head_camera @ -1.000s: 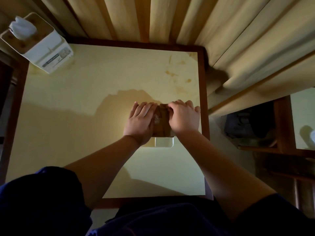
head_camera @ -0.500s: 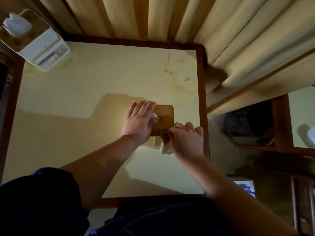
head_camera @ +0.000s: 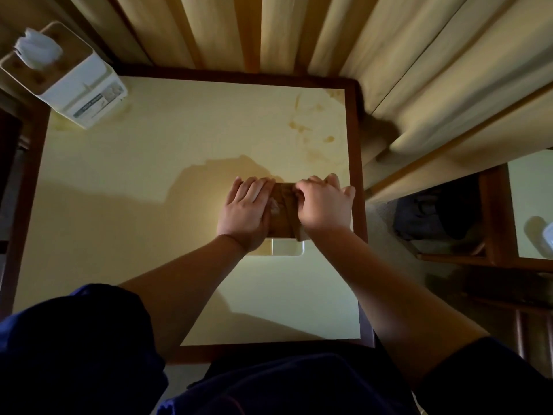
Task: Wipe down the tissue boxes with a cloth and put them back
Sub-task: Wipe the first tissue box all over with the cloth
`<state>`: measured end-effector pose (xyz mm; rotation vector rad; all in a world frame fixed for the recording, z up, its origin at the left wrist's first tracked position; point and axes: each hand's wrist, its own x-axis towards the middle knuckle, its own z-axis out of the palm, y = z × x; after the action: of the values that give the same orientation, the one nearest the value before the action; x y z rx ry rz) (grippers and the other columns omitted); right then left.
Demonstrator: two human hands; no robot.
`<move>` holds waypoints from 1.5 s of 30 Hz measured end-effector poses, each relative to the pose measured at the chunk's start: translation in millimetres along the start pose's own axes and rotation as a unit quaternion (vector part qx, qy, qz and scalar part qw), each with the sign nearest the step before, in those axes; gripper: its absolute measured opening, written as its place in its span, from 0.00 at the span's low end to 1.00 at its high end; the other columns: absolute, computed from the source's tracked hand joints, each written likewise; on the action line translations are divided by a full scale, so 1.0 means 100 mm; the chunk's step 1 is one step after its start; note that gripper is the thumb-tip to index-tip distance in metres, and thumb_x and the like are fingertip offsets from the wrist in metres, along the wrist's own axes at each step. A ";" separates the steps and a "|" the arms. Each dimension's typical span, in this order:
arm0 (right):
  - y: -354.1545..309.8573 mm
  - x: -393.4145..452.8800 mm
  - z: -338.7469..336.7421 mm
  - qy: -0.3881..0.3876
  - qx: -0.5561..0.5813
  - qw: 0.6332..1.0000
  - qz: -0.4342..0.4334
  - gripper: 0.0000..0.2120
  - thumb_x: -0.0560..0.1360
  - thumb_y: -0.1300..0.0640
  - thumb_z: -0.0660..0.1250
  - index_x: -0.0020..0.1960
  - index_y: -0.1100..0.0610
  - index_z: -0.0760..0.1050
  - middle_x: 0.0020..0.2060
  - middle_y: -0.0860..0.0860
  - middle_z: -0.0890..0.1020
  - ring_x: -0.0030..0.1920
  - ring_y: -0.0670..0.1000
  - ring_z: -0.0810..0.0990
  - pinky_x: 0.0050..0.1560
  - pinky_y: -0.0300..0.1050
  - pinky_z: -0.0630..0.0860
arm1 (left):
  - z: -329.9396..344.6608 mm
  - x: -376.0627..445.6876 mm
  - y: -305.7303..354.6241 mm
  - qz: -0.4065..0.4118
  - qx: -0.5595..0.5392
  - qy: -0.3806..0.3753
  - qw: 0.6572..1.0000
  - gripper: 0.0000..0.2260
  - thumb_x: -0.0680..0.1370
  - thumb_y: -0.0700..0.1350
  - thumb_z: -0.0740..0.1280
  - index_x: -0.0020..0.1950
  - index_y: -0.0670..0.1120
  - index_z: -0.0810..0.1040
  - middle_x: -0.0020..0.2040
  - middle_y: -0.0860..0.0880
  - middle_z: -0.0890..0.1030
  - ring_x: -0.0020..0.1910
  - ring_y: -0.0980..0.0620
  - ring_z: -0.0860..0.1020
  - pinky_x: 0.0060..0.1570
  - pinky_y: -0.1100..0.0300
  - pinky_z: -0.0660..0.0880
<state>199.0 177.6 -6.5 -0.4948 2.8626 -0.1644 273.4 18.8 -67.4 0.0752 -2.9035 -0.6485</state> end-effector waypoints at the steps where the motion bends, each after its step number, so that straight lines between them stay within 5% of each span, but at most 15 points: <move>1: 0.01 -0.08 0.00 0.000 0.000 1.000 -0.003 0.12 0.81 0.58 0.62 0.58 0.47 0.82 0.50 0.46 0.83 0.58 0.56 0.74 0.54 0.55 0.64 | 0.00 0.00 0.00 0.000 0.002 -0.002 1.000 0.21 0.83 0.46 0.60 0.76 0.45 0.73 0.69 0.47 0.77 0.70 0.41 0.73 0.79 0.44 0.59; 4: 0.04 -0.38 0.05 0.038 -0.018 0.999 -0.028 0.08 0.77 0.57 0.64 0.45 0.50 0.81 0.41 0.47 0.82 0.49 0.57 0.77 0.47 0.51 0.58 | 0.01 0.00 -0.01 -0.003 0.004 -0.011 1.000 0.22 0.82 0.46 0.60 0.76 0.45 0.72 0.70 0.47 0.76 0.71 0.42 0.72 0.79 0.44 0.58; 7: 0.08 -0.65 0.15 0.065 -0.026 0.997 -0.041 0.13 0.78 0.52 0.61 0.40 0.50 0.81 0.38 0.46 0.82 0.44 0.57 0.79 0.46 0.50 0.60 | 0.01 0.00 -0.02 -0.003 0.001 -0.020 1.000 0.23 0.82 0.47 0.59 0.77 0.45 0.71 0.71 0.46 0.75 0.71 0.41 0.71 0.80 0.43 0.57; 13: 0.06 -0.74 0.12 0.056 0.008 0.998 -0.040 0.21 0.77 0.46 0.53 0.39 0.49 0.83 0.38 0.46 0.83 0.43 0.56 0.79 0.47 0.51 0.65 | 0.01 -0.01 -0.01 -0.002 -0.003 -0.024 1.000 0.23 0.82 0.48 0.57 0.77 0.44 0.71 0.71 0.46 0.75 0.72 0.41 0.71 0.80 0.44 0.56; 16: 0.04 -0.56 0.08 0.057 -0.004 0.998 -0.011 0.15 0.79 0.53 0.59 0.40 0.50 0.82 0.37 0.45 0.82 0.44 0.55 0.78 0.47 0.50 0.59 | 0.01 0.01 -0.01 -0.007 0.005 -0.023 1.000 0.22 0.83 0.48 0.58 0.77 0.45 0.72 0.71 0.46 0.76 0.71 0.42 0.71 0.80 0.44 0.58; 22: -0.01 -0.01 -0.04 0.003 -0.010 1.000 0.000 0.12 0.80 0.57 0.64 0.58 0.46 0.83 0.49 0.44 0.84 0.56 0.54 0.75 0.57 0.56 0.65 | 0.00 0.00 0.01 -0.004 0.006 -0.011 1.000 0.21 0.83 0.47 0.61 0.76 0.45 0.72 0.69 0.46 0.77 0.70 0.42 0.72 0.79 0.44 0.58; 26: -0.02 0.11 -0.03 0.003 -0.014 1.000 0.011 0.12 0.82 0.56 0.65 0.61 0.46 0.83 0.53 0.45 0.85 0.58 0.55 0.76 0.58 0.57 0.65 | -0.01 0.01 0.02 -0.005 0.006 -0.007 1.000 0.20 0.83 0.46 0.62 0.75 0.45 0.73 0.68 0.47 0.77 0.70 0.42 0.73 0.79 0.43 0.59; 35: 0.07 -0.57 0.14 0.074 0.003 0.997 -0.026 0.11 0.79 0.56 0.64 0.40 0.50 0.82 0.38 0.46 0.81 0.44 0.57 0.78 0.48 0.51 0.62 | 0.01 0.00 -0.01 0.000 0.004 -0.014 1.000 0.22 0.81 0.45 0.62 0.76 0.45 0.72 0.70 0.46 0.75 0.71 0.42 0.72 0.79 0.44 0.57; 39: 0.09 -0.77 0.15 0.048 0.008 0.998 -0.050 0.20 0.77 0.45 0.55 0.40 0.49 0.84 0.39 0.45 0.83 0.44 0.56 0.79 0.47 0.53 0.68 | 0.01 0.00 -0.02 0.001 0.005 -0.024 1.000 0.23 0.82 0.48 0.58 0.77 0.44 0.71 0.71 0.46 0.75 0.71 0.41 0.71 0.80 0.44 0.56; 43: 0.02 -0.66 0.06 0.038 0.003 0.999 -0.030 0.24 0.76 0.47 0.48 0.39 0.50 0.82 0.37 0.45 0.83 0.46 0.56 0.78 0.49 0.52 0.64 | 0.01 0.00 -0.01 0.004 0.009 -0.021 1.000 0.22 0.83 0.47 0.58 0.77 0.44 0.71 0.71 0.46 0.75 0.71 0.42 0.71 0.80 0.44 0.57; 45: -0.03 -0.53 0.00 0.029 0.001 1.000 -0.009 0.19 0.77 0.52 0.51 0.39 0.50 0.79 0.36 0.45 0.80 0.46 0.55 0.76 0.49 0.52 0.61 | 0.01 0.00 0.00 0.000 0.011 -0.014 1.000 0.21 0.84 0.47 0.58 0.77 0.44 0.71 0.70 0.46 0.75 0.71 0.42 0.71 0.80 0.44 0.57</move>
<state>248.7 193.4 5.5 -0.5247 2.9152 -0.1891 273.0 19.2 -68.3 0.0682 -2.9369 -0.6227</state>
